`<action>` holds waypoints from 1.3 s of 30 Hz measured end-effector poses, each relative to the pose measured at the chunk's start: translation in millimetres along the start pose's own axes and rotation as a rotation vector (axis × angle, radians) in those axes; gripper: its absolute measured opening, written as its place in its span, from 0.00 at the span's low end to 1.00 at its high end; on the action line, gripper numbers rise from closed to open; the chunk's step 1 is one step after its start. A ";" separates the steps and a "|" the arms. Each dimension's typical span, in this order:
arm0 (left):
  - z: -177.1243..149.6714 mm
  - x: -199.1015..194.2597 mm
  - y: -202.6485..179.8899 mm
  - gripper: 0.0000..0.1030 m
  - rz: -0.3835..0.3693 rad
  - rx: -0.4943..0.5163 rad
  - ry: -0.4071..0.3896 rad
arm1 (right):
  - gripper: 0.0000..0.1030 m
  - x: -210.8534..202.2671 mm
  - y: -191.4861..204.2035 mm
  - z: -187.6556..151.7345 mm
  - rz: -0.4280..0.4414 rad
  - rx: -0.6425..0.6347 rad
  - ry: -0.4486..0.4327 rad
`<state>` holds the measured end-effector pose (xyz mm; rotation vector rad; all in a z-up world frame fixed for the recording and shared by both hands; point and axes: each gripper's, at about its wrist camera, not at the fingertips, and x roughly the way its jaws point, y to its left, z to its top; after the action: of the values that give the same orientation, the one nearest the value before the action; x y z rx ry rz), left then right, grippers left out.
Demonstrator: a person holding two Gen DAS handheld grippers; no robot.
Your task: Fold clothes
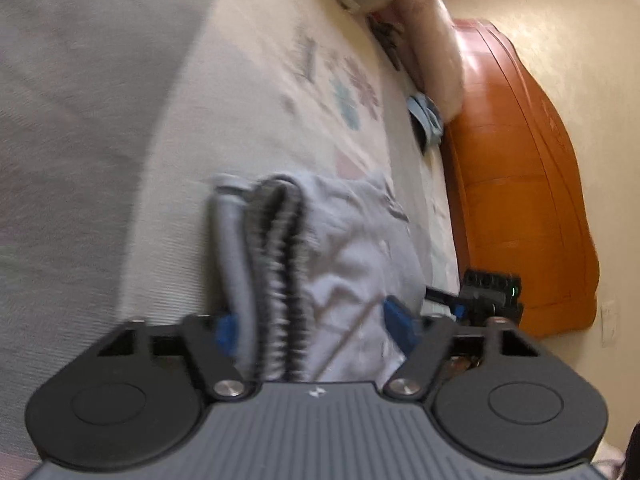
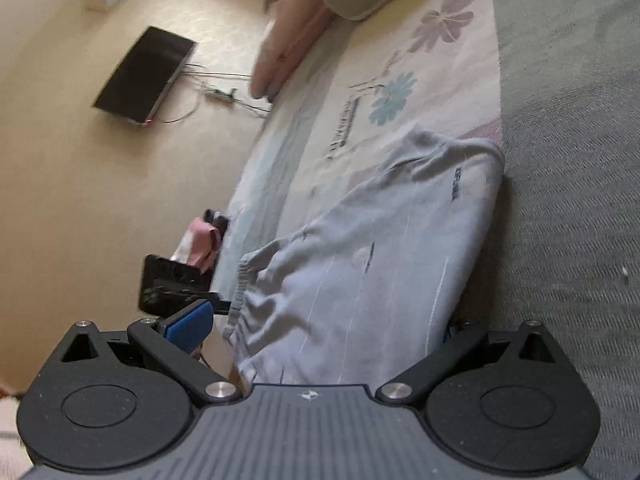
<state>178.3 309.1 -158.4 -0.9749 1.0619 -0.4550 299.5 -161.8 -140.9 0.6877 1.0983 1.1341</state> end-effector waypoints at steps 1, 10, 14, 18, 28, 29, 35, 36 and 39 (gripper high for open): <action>1.5 1.4 1.6 0.63 -0.006 -0.010 -0.006 | 1.00 -2.0 -1.8 -1.2 0.012 -0.002 -0.009; 0.5 12.9 -18.0 0.34 0.127 0.080 -0.021 | 0.91 3.3 7.7 -4.5 -0.089 -0.068 -0.030; -7.1 9.6 -16.7 0.23 0.185 0.071 -0.062 | 0.52 -2.1 -0.2 -7.5 -0.162 -0.072 -0.046; -15.9 11.8 -32.9 0.20 0.256 0.124 -0.096 | 0.05 -5.6 -12.8 -12.3 -0.207 -0.021 -0.087; -20.5 10.6 -74.2 0.19 0.342 0.211 -0.125 | 0.07 -11.2 22.1 -23.3 -0.274 -0.128 -0.156; -19.6 12.3 -81.7 0.19 0.342 0.226 -0.127 | 0.08 -14.1 25.2 -24.0 -0.267 -0.137 -0.166; -14.9 24.1 -133.5 0.19 0.350 0.326 -0.123 | 0.08 -32.9 39.3 -31.6 -0.245 -0.182 -0.203; -13.8 28.4 -140.9 0.19 0.349 0.341 -0.122 | 0.08 -38.6 41.2 -33.2 -0.242 -0.189 -0.214; -10.0 46.6 -168.4 0.19 0.351 0.396 -0.103 | 0.08 -59.9 46.4 -38.5 -0.233 -0.208 -0.259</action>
<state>211.6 182.6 -42.2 -0.4443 0.9772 -0.3045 245.0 -207.1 -93.9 0.5110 0.8045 0.9149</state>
